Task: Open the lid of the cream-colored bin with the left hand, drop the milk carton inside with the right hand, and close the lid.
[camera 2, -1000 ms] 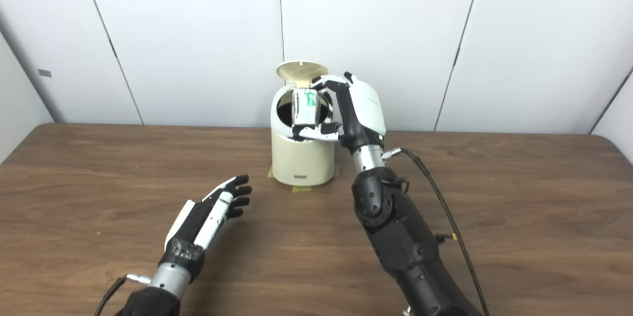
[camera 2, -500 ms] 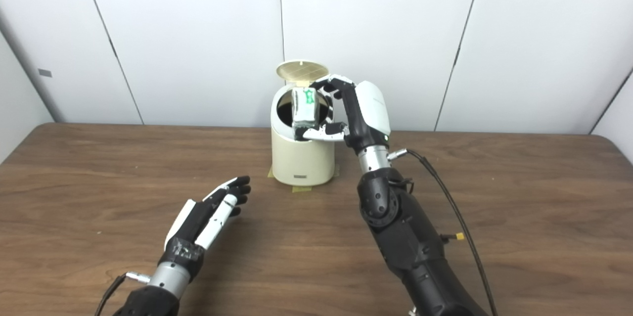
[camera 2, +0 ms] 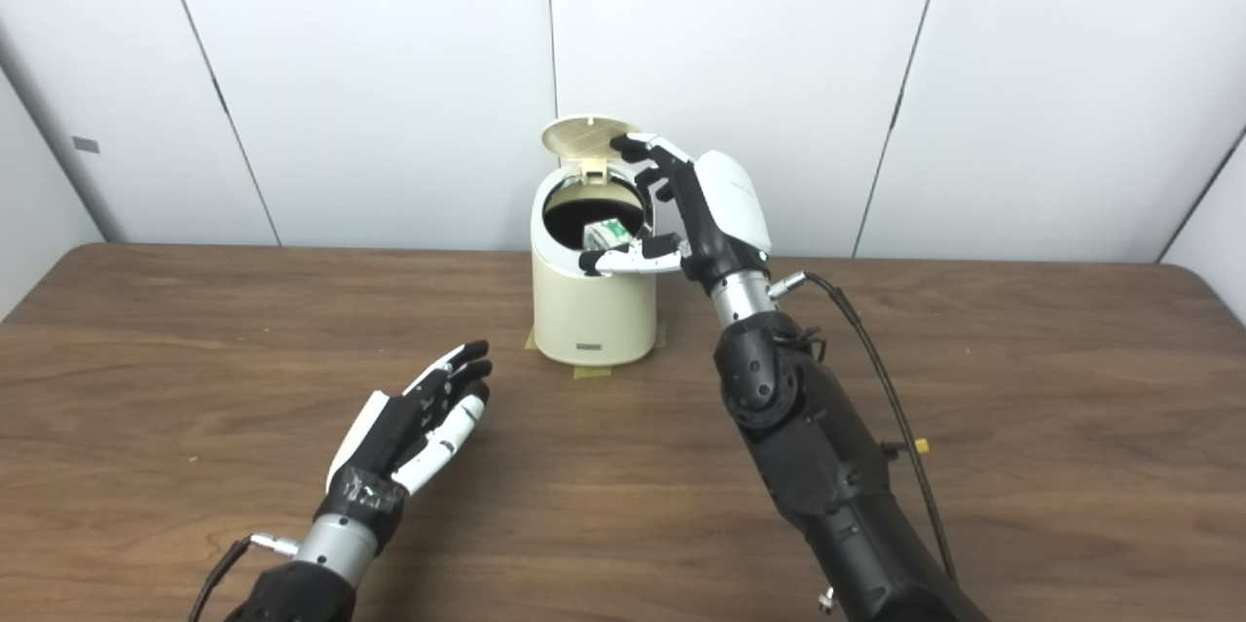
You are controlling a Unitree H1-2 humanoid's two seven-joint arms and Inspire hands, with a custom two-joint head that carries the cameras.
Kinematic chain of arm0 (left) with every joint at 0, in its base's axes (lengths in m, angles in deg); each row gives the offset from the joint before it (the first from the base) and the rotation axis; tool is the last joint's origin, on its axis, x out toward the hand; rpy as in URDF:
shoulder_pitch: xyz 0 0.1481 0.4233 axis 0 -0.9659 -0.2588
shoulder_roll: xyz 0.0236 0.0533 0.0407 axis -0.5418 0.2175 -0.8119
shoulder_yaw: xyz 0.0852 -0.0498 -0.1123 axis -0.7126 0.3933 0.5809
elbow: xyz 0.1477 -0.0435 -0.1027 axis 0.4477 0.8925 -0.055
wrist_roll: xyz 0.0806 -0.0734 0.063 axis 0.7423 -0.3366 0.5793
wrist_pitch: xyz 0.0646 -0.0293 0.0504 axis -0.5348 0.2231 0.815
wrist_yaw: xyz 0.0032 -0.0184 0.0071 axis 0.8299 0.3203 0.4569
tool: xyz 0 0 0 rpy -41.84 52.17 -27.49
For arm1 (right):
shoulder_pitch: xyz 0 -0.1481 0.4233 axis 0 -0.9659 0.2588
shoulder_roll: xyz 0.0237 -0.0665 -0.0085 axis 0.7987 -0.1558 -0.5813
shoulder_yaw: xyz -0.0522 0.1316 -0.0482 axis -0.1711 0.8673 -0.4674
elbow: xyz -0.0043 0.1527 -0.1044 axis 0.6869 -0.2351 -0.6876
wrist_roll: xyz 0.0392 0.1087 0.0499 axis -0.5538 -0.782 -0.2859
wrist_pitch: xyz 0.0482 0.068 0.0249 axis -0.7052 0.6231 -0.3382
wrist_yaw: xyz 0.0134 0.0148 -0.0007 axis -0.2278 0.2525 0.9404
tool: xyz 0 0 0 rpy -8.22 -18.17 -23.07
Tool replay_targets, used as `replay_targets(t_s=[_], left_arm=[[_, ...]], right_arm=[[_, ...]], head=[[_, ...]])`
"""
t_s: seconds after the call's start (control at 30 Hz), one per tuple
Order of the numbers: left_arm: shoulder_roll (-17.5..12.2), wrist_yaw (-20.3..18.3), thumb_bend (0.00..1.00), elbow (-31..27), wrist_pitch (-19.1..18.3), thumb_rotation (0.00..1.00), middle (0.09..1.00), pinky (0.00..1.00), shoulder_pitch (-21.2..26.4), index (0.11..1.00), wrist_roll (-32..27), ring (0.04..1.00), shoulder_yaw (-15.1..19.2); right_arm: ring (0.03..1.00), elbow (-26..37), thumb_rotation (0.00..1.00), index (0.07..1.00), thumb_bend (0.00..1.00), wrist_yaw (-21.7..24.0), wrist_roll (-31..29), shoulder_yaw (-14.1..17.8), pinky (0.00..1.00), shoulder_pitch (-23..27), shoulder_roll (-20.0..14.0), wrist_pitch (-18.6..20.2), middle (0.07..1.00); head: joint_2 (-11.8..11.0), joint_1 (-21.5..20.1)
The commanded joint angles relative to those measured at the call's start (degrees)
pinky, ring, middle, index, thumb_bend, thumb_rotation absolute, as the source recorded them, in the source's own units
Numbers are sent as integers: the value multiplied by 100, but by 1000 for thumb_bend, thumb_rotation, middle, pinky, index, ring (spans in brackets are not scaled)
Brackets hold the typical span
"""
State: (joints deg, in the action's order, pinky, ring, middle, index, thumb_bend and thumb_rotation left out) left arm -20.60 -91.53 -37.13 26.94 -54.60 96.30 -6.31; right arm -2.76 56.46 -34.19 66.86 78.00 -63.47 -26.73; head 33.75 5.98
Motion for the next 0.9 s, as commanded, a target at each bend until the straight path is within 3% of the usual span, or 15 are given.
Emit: replay_targets(t_s=[0.0, 0.07, 0.1, 0.13, 0.2, 0.33, 0.4, 0.43, 0.53, 0.67, 0.83, 0.87], left_arm=[[-2, 34, 245, -226, 97, 565, 903, 903, 223, 919, 56, 903, -15], [19, 69, 253, -254, 39, 579, 904, 901, 228, 917, 90, 900, -5], [21, 80, 257, -250, 36, 586, 902, 902, 235, 914, 95, 897, 4], [16, 79, 257, -223, 63, 589, 901, 903, 250, 913, 82, 895, 16], [-14, 54, 251, -138, 136, 590, 904, 896, 298, 917, 50, 899, 29], [-84, 28, 248, 26, 139, 640, 906, 858, 567, 921, 49, 898, 62], [-75, 85, 279, 124, 83, 729, 894, 820, 762, 915, -2, 873, 172], [-57, 135, 287, 210, -4, 752, 888, 808, 945, 912, -71, 863, 302], [-40, 174, 314, 454, -98, 842, 886, 890, 1366, 904, -380, 868, 683], [-111, 237, 289, 927, -56, 897, 890, 850, 1943, 903, -755, 859, 1180], [-298, 277, 344, 1384, 31, 949, 902, 872, 2658, 903, -1083, 894, 1539], [-371, 236, 353, 1461, -30, 875, 877, 858, 2843, 874, -1121, 874, 1539]], right_arm=[[707, 213, 215, 713, 1000, -137, -48, 88, 673, 165, 3, -97, 715], [639, 406, 142, 644, 953, -390, -109, 228, 610, 36, 30, -276, 642], [578, 534, 73, 579, 747, -464, -91, 275, 556, -32, 22, -293, 557], [518, 676, 29, 536, 619, -509, -46, 309, 493, -103, -1, -267, 503], [452, 880, 7, 511, 547, -506, -30, 364, 408, -204, -45, -224, 480], [402, 1318, 0, 508, 519, -403, -229, 564, 349, -508, -138, -202, 491], [400, 1426, 0, 507, 518, -436, -311, 672, 361, -626, -125, -208, 498], [399, 1583, 0, 507, 518, -392, -418, 787, 364, -733, -80, -23, 499], [414, 2012, 0, 502, 520, -199, -804, 1144, 404, -959, 137, 750, 487], [474, 2585, 0, 485, 522, 69, -1398, 1662, 497, -1160, 471, 2022, 476], [447, 2958, 0, 500, 520, 604, -2353, 2036, 457, -1499, 492, 2446, 492], [444, 3031, 0, 512, 519, 729, -2478, 2040, 476, -1601, 448, 2515, 491]], head=[[7, -2], [18, -7], [18, -7], [19, -17], [10, -27], [1, 3], [-13, 9], [-38, -5], [-77, -3], [-135, 14], [-183, -1], [-189, 5]])
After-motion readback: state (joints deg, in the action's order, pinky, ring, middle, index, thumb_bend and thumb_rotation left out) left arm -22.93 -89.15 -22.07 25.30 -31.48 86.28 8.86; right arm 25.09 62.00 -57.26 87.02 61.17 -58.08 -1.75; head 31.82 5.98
